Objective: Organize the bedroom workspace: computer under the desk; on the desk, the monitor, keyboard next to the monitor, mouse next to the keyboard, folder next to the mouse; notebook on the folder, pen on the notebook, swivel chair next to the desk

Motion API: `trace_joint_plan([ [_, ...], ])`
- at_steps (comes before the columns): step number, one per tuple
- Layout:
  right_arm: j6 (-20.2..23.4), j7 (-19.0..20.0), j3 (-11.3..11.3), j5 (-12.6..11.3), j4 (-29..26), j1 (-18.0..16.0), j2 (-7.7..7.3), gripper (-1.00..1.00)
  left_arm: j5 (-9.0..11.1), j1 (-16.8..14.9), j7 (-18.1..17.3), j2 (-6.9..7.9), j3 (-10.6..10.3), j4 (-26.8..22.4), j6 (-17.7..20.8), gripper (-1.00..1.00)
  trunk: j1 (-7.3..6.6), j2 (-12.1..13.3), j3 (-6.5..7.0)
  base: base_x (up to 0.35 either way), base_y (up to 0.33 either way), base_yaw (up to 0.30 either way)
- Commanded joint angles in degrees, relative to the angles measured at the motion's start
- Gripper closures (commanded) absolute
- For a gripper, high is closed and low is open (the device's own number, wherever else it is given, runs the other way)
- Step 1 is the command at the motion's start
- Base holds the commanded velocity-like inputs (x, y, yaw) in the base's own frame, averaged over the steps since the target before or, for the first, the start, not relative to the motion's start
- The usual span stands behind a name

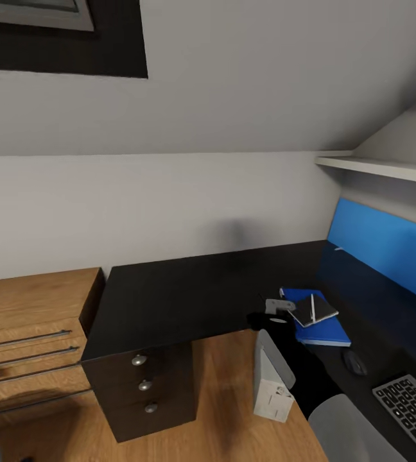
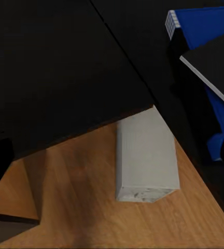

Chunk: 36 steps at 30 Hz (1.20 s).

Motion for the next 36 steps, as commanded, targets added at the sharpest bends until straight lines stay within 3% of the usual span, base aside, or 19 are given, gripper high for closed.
trace_joint_plan([
  [1,0.0,-0.5,0.2,-0.4,0.0,-0.1,0.03,-1.0,0.6,0.0,0.4,0.11,-0.2,-0.1,-0.2,-1.0,-0.03,0.0,0.0,-0.337,-0.117,0.159],
  [12,-1.1,-0.5,0.8,-0.2,0.3,-0.1,0.48,-1.0,0.7,-0.1,0.5,0.23,-0.1,-0.1,0.2,-1.0,-0.03,0.0,0.55,-0.334,-0.137,0.222],
  [22,-1.6,-0.6,3.7,-0.2,0.5,0.0,0.77,-1.0,0.8,-0.1,0.4,0.23,0.0,0.0,0.3,-1.0,-0.03,0.0,0.59,-0.307,-0.171,0.281],
  [36,-1.6,-0.6,5.5,-0.1,0.6,0.0,0.8,-1.0,0.9,-0.1,0.2,0.16,0.0,0.0,0.0,-1.0,-0.03,0.0,0.59,-0.293,-0.016,0.285],
])
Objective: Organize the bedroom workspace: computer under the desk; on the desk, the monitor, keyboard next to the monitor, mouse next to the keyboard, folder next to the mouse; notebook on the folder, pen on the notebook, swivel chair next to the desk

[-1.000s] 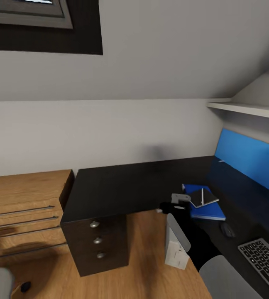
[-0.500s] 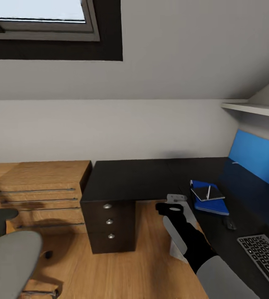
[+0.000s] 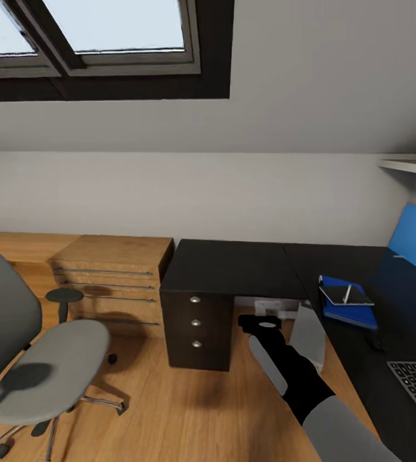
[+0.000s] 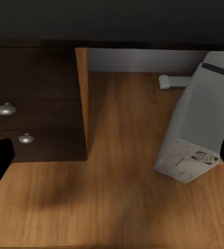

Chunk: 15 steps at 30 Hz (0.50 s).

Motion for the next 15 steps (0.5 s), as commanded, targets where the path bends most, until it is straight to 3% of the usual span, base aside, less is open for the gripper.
trace_joint_plan([
  [1,0.1,-0.5,0.2,-0.5,-0.1,-0.1,-0.04,-1.0,0.5,0.0,0.4,0.01,-0.2,-0.1,-0.4,-1.0,-0.01,0.0,-0.06,-0.047,0.0,0.285],
  [5,0.1,-0.5,0.3,-0.5,-0.1,-0.1,-0.03,-1.0,0.4,0.0,0.5,0.01,-0.2,-0.1,-0.4,-1.0,-0.01,0.0,-0.06,-0.027,0.0,0.285],
  [9,0.1,-0.5,0.5,-0.5,-0.1,-0.1,-0.04,-1.0,0.4,0.0,0.5,0.03,-0.2,-0.1,-0.4,-1.0,-0.88,1.6,0.66,-0.009,0.0,0.285],
  [15,-2.6,-0.5,3.4,-0.4,0.7,-0.1,-0.01,-1.0,0.5,0.0,0.5,0.0,-0.2,-0.1,-0.3,-1.0,-2.2,4.0,1.74,-0.002,0.0,0.285],
])
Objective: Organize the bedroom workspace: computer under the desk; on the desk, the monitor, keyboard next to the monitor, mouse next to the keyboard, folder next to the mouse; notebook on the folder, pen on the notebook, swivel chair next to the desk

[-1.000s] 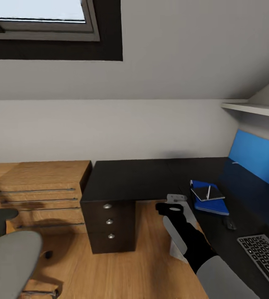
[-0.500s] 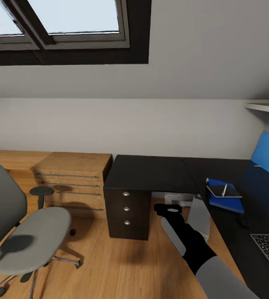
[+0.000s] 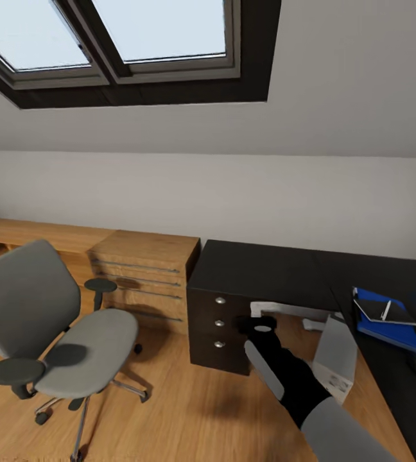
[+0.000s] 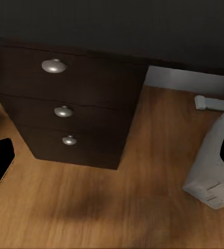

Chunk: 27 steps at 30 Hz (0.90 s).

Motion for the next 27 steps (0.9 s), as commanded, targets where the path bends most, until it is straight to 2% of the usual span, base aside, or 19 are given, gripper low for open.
trace_joint_plan([
  [1,-0.6,-0.5,1.1,-0.4,0.4,-0.1,-0.01,-1.0,0.6,0.0,0.3,0.06,-0.2,-0.1,-0.2,-1.0,-0.22,0.4,0.13,-0.001,0.0,0.285],
  [2,-1.5,-0.5,2.1,-0.4,0.9,-0.1,-0.01,-1.0,0.6,0.0,0.4,0.07,-0.2,-0.1,-0.2,-1.0,-0.44,0.8,0.31,-0.001,0.0,0.285],
  [3,-3.5,-0.5,4.7,-0.3,2.1,-0.1,0.01,-1.0,0.6,0.0,0.4,0.08,-0.2,-0.1,-0.1,-1.0,-0.66,1.2,0.49,0.0,0.0,0.285],
  [6,-7.6,-0.5,9.0,0.0,3.9,-0.1,0.04,-1.0,0.6,0.0,0.5,0.09,-0.2,0.1,0.1,-1.0,-1.31,2.4,1.02,0.0,0.0,0.285],
  [7,-11.0,-0.5,11.7,0.2,5.1,-0.1,0.08,-1.0,0.6,0.0,0.4,0.09,-0.2,0.7,0.4,-1.0,-1.53,2.8,1.2,0.0,0.0,0.284],
  [10,-16.6,-0.5,14.7,0.4,7.2,-0.1,0.53,-1.0,0.7,0.0,0.4,0.13,-0.2,2.1,0.6,-1.0,-2.19,4.0,1.74,0.0,0.0,0.277],
  [11,-24.6,-0.6,17.0,0.5,12.9,-0.1,2.57,-1.0,0.7,-0.7,0.2,0.21,-0.2,5.8,0.8,-1.0,-2.41,4.4,1.92,0.0,0.0,0.255],
  [14,-28.1,-0.6,17.9,0.6,19.1,-0.1,3.8,-1.0,0.7,-2.0,0.1,0.24,-0.2,8.2,0.9,-1.0,-3.07,5.6,2.46,0.0,0.0,0.253],
  [15,-30.9,-0.6,18.3,0.6,24.1,-0.1,4.53,-1.0,0.7,-3.1,0.1,0.25,-0.2,10.2,0.9,-1.0,-3.29,6.0,2.64,0.0,0.0,0.251],
  [17,-33.7,-0.5,18.6,0.6,28.6,-0.1,5.09,-1.0,0.7,-4.1,0.1,0.26,-0.2,12.0,0.9,-1.0,-3.73,6.8,3.0,0.0,0.0,0.25],
  [18,-40.8,-0.4,18.9,0.6,36.8,0.3,5.84,-1.0,0.7,-6.1,0.0,0.26,-0.2,15.6,0.9,-1.0,-3.95,7.2,3.18,0.0,0.0,0.249],
  [22,-48.4,-0.3,19.0,0.6,43.6,2.2,6.15,-1.0,0.7,-8.1,0.0,0.21,-0.2,19.0,0.9,-1.0,-4.83,8.8,3.9,0.0,0.0,0.246],
  [23,-54.1,-0.3,19.0,0.6,47.7,4.1,6.03,-1.0,0.7,-9.5,-0.1,0.16,-0.2,21.3,0.9,-1.0,-5.05,9.2,4.08,0.0,0.0,0.24],
  [27,-60.8,-0.2,18.9,0.6,53.0,6.8,5.27,-1.0,0.6,-10.7,-0.2,0.09,-0.2,23.5,0.9,-1.0,-5.93,10.8,4.79,0.0,0.0,0.231],
])
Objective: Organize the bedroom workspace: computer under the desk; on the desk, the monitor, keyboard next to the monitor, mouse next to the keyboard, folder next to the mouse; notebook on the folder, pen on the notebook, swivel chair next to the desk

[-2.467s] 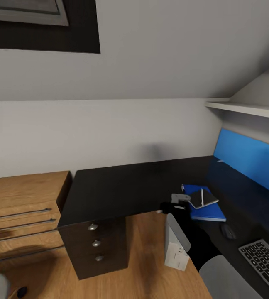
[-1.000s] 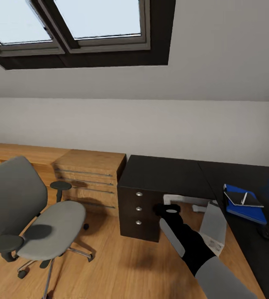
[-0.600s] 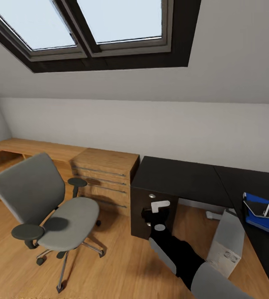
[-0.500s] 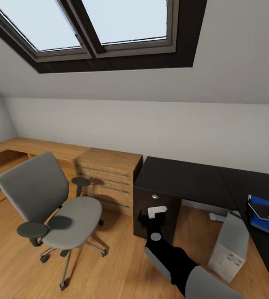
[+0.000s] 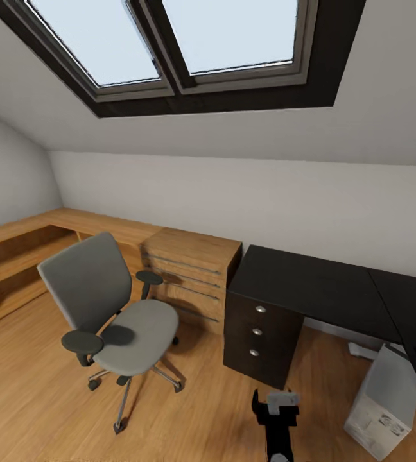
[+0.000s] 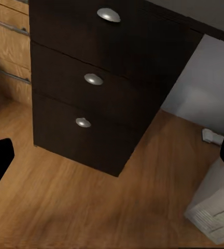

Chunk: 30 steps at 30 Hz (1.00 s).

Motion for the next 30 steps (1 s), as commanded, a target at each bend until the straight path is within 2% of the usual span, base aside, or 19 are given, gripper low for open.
trace_joint_plan([
  [1,-1.6,0.1,0.6,-0.6,1.7,0.7,-0.6,-1.0,0.5,-0.2,0.4,0.06,-0.4,0.3,-0.2,-1.0,-0.21,0.4,0.12,0.0,0.0,0.223],
  [6,-3.4,1.9,0.6,-1.0,4.3,2.5,-2.59,-1.0,0.5,-0.6,0.3,0.06,-0.4,0.9,-0.2,-1.0,-1.31,2.4,1.02,0.0,0.0,0.246],
  [8,-4.2,2.7,0.5,-1.0,4.9,5.4,-3.26,-1.0,0.5,-0.6,0.3,0.08,-0.4,1.0,-0.2,-1.0,-1.75,3.2,1.38,0.0,0.0,0.269],
  [12,-6.6,3.1,0.5,-1.0,5.2,7.7,-3.92,-1.0,0.5,-0.7,0.3,0.04,-0.4,1.1,-0.3,-1.0,-2.63,4.8,2.1,0.0,0.0,0.274],
  [17,-9.4,3.3,0.5,-1.0,5.3,8.6,-4.69,-1.0,0.5,-0.7,0.3,0.05,-0.4,1.1,-0.5,-1.0,-3.73,6.8,3.0,0.0,0.0,0.277],
  [30,-12.5,3.4,0.5,-1.0,5.3,8.8,-5.16,-1.0,0.5,-0.7,0.3,-0.01,-0.4,1.1,-0.9,-1.0,-6.58,12.0,5.37,0.0,0.0,0.277],
])
